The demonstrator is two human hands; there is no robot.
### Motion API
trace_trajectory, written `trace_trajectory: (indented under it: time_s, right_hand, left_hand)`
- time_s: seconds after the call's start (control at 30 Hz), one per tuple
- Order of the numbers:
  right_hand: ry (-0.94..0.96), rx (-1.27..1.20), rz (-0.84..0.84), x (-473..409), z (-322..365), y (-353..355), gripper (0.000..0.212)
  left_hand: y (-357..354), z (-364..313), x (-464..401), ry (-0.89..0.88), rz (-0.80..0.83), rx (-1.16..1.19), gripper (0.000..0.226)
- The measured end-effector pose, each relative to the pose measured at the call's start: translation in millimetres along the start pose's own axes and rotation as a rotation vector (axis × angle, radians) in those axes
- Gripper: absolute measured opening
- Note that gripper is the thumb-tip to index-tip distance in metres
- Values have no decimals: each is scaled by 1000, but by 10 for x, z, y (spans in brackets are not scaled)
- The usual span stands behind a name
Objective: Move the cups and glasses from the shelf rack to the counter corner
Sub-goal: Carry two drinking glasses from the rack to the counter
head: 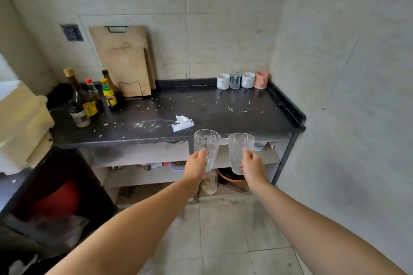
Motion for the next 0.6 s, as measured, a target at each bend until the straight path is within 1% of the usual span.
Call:
trace_trajectory:
  time_s: [0.1,0.17,0.3,0.43,0.5,0.6]
  right_hand:
    - [-29,-33,-58,-429,106,-3,40]
    - [-46,-53,-90,-691,131,3,39]
    - [-79,-81,-131,-1236,117,59,42]
    - [-111,-97,-150,-1886,34,155,42]
    - [-112,-95,-147,-2303,-17,204,42]
    - [-125,-95,-128,-2954,-62,287,41]
  left_hand:
    - [-135,-209,-497,7,74,-5,33]
    - [-234,-329,-770,16,95,8,38]
    - [-502,-488,-1314,51,136,30,26]
    - [-867,-631,-1876,80,160,28,22]
    - [-1112,-711,-2215,97,169,45,24]
    - [-1508,-864,-2715,124,172,62,36]
Point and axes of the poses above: each hand's wrist, its own x-axis away from the middle knuckle, its own y-axis out of the back of the hand, z = x × y, the point moved 6 cm from there along -x, towards the middle knuckle, and after that the axes turned 2 degrees about y, right-handed, at the moved point
